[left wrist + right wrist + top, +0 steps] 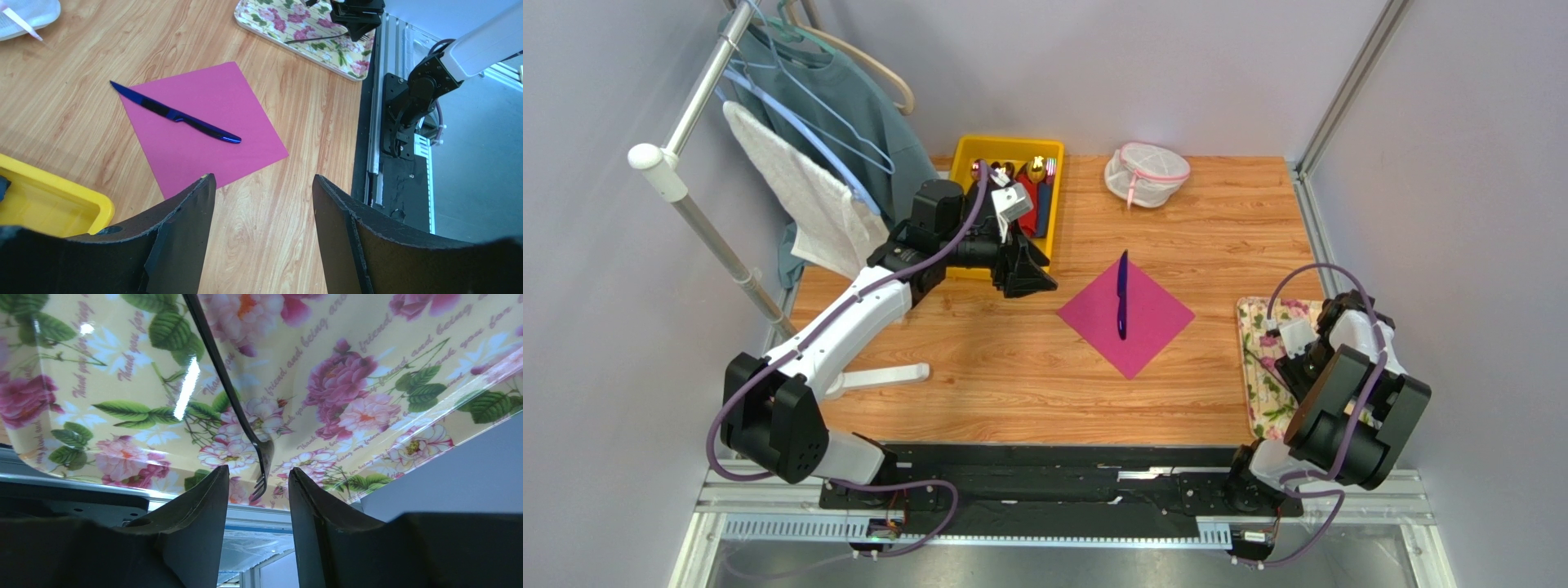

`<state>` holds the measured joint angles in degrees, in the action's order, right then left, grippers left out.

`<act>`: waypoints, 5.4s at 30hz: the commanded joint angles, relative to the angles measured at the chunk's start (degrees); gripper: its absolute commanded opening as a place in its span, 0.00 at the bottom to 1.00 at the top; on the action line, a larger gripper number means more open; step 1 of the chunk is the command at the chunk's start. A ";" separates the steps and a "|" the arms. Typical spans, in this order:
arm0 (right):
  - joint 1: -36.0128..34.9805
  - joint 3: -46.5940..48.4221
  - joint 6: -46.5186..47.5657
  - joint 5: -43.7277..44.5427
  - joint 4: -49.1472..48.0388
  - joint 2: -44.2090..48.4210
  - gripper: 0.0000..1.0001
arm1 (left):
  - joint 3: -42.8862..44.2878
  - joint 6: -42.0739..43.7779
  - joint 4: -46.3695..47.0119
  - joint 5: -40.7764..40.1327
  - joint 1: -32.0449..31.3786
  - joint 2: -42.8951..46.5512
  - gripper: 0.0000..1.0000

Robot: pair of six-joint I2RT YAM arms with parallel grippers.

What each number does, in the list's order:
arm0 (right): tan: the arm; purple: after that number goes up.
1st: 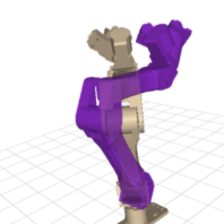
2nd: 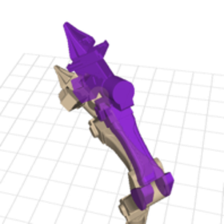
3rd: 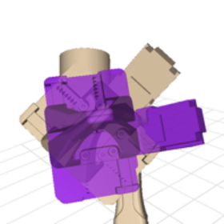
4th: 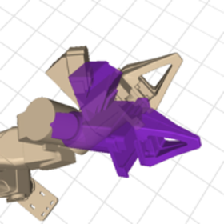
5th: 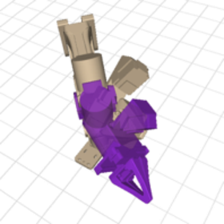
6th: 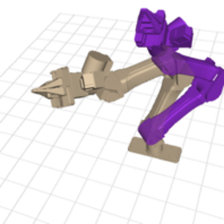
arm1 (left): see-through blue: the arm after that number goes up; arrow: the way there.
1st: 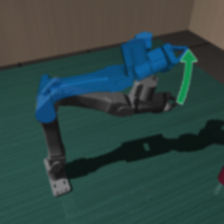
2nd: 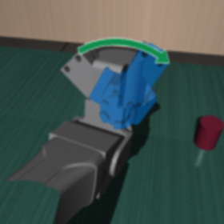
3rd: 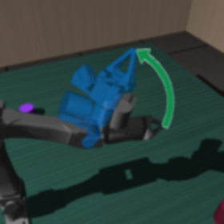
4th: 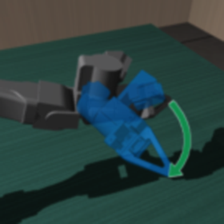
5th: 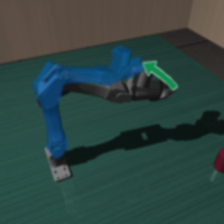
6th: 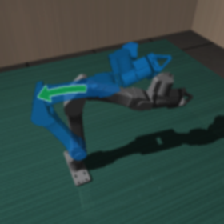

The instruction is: Place the utensils on the paper napkin and roll it up

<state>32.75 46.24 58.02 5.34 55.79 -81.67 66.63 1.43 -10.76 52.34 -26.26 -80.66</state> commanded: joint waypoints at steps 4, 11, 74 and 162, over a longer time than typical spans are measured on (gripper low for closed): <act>0.91 -2.73 1.40 3.62 -8.33 1.43 0.44 | -0.27 1.12 2.15 0.31 -0.28 2.35 0.67; 1.00 -2.38 1.22 3.36 -7.72 0.37 0.18 | -0.10 0.85 2.06 0.31 -0.37 2.09 0.65; -76.78 15.99 18.70 13.55 -19.05 20.76 0.00 | 28.38 5.52 -33.80 2.60 -12.32 -20.50 0.46; -49.19 50.88 -115.06 -43.84 -63.61 -6.13 0.32 | 13.09 -86.07 78.97 1.10 -0.46 -19.80 0.00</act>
<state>-16.10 96.90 -57.39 -39.48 -6.50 -89.10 79.85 -84.97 64.05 53.32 -25.91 -101.80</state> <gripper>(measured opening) 0.332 0.077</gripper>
